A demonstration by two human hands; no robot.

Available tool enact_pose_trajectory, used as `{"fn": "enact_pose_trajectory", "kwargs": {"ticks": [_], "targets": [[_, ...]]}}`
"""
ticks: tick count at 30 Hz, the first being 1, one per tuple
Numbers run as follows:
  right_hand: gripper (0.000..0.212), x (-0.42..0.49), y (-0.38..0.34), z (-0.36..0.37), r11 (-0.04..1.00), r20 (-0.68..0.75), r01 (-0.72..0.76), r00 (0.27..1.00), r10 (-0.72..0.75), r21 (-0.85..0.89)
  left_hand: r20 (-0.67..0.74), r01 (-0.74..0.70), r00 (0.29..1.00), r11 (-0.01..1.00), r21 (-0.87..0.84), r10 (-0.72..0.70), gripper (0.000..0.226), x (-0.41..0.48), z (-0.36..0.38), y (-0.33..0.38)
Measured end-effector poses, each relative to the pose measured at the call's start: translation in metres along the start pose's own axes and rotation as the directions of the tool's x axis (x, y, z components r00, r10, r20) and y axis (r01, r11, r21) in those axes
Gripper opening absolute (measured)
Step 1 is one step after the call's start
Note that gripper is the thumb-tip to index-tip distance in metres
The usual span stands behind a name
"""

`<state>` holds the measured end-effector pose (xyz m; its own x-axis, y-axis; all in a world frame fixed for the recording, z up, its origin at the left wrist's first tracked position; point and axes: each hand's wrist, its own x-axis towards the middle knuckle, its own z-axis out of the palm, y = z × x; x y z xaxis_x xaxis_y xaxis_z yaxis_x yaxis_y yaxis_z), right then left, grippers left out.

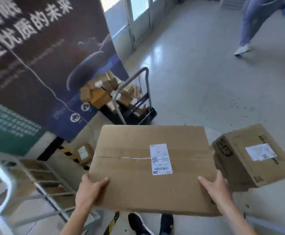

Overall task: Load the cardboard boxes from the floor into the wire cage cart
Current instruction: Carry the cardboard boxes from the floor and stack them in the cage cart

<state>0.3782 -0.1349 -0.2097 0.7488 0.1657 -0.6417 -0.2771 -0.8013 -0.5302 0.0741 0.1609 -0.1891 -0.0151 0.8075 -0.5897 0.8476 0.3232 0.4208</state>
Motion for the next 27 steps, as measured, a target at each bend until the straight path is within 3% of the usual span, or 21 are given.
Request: {"fn": "enact_pose_trajectory", "kwargs": {"ticks": [6, 11, 15, 21, 27], "targets": [[0.058, -0.119, -0.122, 0.03, 0.946, 0.124, 0.304, 0.949, -0.291, -0.11, -0.247, 0.006, 0.968, 0.988, -0.152, -0.044, 0.099, -0.066, -0.158, -0.078], [0.066, -0.227, -0.185, 0.121, 0.847, 0.268, 0.499, 0.855, -0.445, -0.184, -0.394, 0.053, 0.89, 0.91, -0.41, -0.229, 0.086, -0.125, -0.26, -0.202], [0.063, -0.318, -0.19, 0.225, 0.78, 0.417, 0.592, 0.772, -0.479, -0.201, -0.496, 0.137, 0.781, 0.878, -0.458, -0.38, 0.083, -0.175, -0.322, -0.33], [0.063, -0.436, -0.144, 0.349, 0.689, 0.542, 0.688, 0.677, -0.498, -0.227, -0.449, 0.228, 0.691, 0.76, -0.609, -0.567, 0.089, -0.225, -0.377, -0.493], [0.05, -0.51, -0.122, 0.422, 0.631, 0.624, 0.727, 0.632, -0.461, -0.27, -0.35, 0.345, 0.636, 0.659, -0.669, -0.688, 0.091, -0.232, -0.409, -0.595]]}}
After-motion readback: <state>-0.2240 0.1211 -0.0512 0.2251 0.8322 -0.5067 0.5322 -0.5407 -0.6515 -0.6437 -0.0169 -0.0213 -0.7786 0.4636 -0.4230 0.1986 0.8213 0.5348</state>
